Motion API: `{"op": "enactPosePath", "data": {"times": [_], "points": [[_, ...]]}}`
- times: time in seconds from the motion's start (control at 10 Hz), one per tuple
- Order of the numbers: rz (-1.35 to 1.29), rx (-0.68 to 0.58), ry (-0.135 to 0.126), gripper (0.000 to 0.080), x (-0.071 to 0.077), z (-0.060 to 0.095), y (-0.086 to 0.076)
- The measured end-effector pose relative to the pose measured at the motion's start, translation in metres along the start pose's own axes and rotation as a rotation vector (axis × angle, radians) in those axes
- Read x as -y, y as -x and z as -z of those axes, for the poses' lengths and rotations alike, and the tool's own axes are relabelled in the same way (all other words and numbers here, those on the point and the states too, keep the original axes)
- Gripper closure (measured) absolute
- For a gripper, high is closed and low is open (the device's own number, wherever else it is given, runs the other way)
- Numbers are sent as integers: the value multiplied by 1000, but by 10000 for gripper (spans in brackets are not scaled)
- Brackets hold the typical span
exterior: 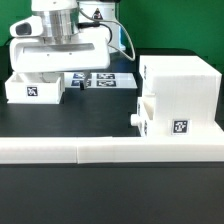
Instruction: Assemble drawer
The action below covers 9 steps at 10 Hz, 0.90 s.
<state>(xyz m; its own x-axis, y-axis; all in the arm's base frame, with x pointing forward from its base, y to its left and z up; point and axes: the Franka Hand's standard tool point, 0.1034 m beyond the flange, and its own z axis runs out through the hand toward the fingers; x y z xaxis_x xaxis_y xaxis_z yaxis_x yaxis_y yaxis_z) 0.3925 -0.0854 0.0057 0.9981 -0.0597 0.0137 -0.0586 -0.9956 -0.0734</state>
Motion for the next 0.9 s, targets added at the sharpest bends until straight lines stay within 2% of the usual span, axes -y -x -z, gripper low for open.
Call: {"op": "enactPosePath", "data": {"times": [0.3, 0.4, 0.5, 0.6, 0.7, 0.8, 0.9], "points": [[20, 12, -2, 178, 4, -2, 6], [24, 13, -3, 350, 6, -3, 7], [25, 13, -3, 350, 6, -3, 7], [26, 13, -3, 536, 6, -3, 7], [27, 13, -3, 670, 6, -3, 7], [27, 12, -3, 670, 6, -2, 6], [27, 10, -2, 754, 6, -1, 5]]}}
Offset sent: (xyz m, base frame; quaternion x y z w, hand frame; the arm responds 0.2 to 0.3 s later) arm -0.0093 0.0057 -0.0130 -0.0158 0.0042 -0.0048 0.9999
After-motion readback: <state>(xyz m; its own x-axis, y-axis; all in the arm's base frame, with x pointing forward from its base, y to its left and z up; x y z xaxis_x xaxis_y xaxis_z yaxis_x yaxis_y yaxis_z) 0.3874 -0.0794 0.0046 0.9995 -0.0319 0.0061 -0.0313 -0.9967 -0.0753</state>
